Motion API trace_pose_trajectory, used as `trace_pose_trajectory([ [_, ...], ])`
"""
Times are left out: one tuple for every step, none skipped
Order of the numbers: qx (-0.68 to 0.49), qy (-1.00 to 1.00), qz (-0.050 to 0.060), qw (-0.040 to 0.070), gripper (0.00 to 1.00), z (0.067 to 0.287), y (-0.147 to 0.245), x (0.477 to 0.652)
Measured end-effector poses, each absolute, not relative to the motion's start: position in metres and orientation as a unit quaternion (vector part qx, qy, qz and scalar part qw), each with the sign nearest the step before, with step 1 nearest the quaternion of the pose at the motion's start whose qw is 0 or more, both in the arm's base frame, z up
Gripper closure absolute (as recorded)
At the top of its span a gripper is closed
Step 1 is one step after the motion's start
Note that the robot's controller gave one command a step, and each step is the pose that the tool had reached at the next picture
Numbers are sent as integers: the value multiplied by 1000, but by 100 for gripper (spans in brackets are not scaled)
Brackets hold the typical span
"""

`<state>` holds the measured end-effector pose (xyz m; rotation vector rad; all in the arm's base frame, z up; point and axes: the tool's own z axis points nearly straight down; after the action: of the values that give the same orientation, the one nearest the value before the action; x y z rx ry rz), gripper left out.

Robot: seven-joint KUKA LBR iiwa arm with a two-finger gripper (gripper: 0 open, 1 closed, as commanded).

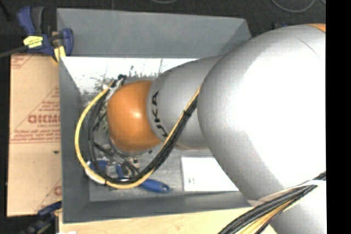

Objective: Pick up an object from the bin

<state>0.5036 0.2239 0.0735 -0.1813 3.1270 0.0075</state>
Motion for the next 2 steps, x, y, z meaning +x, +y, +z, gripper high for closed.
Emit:
trace_pose_trajectory([
  [-58,998,2,3,100,77,223,503],
  [-58,998,0,0,100,87,223,502],
])
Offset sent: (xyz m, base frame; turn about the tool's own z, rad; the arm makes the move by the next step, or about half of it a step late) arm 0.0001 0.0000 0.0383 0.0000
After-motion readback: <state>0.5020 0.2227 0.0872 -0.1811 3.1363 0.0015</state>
